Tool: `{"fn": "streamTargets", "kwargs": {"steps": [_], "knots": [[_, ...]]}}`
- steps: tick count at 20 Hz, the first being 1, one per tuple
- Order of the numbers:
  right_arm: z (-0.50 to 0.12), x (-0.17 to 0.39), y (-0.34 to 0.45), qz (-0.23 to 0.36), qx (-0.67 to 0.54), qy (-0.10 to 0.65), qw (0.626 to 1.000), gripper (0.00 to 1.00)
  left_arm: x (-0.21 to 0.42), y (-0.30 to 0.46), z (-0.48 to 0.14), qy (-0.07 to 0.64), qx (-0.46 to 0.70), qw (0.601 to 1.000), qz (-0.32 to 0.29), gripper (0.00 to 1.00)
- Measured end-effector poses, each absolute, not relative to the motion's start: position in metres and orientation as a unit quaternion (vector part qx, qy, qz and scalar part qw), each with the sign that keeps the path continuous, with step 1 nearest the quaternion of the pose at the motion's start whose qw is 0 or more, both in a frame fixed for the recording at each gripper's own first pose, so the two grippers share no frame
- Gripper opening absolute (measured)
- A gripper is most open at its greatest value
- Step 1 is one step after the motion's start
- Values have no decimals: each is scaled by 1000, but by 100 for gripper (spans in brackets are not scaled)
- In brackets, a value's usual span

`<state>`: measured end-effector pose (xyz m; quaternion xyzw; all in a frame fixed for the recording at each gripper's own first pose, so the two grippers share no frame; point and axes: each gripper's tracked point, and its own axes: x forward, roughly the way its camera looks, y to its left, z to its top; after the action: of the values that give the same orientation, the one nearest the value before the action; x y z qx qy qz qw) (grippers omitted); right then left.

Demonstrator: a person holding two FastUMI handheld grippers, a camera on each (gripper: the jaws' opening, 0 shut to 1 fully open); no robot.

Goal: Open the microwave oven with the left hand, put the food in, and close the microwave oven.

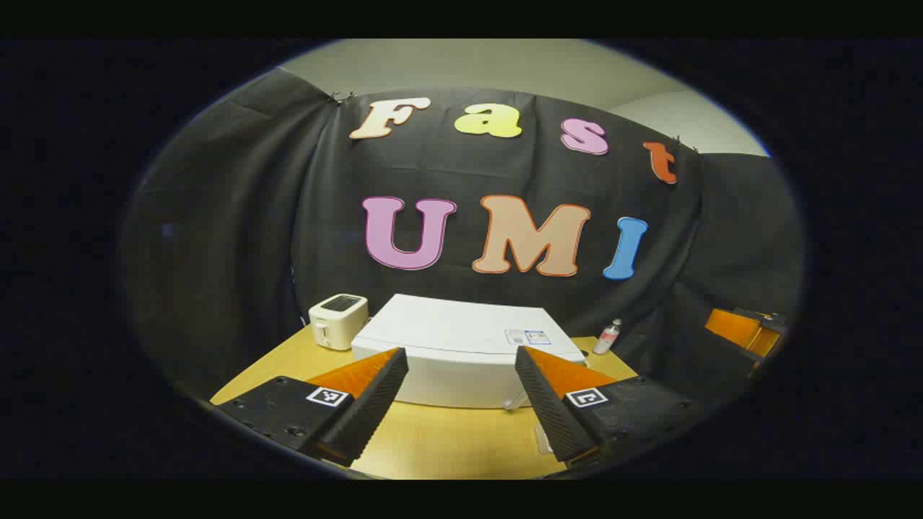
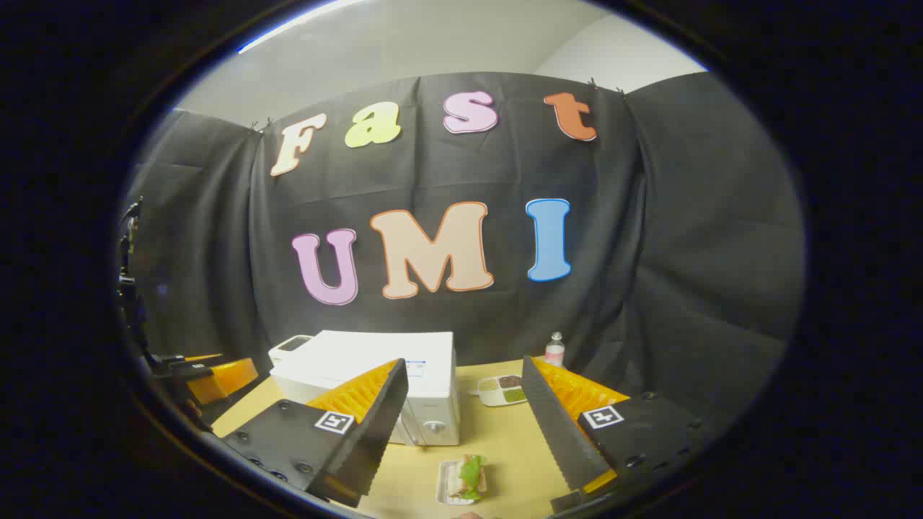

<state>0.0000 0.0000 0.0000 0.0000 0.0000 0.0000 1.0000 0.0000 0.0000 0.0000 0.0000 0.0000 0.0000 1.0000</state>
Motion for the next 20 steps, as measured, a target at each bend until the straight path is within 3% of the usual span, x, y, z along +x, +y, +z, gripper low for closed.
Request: {"fn": "streamTargets", "kwargs": {"steps": [2,4,20], "knots": [[5,-5,-6,-12,1,-8,1000,92,0,-2,-1,3,8,1000,-8,89],[8,-11,-12,-20,5,-13,1000,92,1,-6,-2,4,14,1000,-14,94],[11,-26,-38,-53,29,-21,998,92,-3,-13,-23,31,15,999,-30,94]]}}
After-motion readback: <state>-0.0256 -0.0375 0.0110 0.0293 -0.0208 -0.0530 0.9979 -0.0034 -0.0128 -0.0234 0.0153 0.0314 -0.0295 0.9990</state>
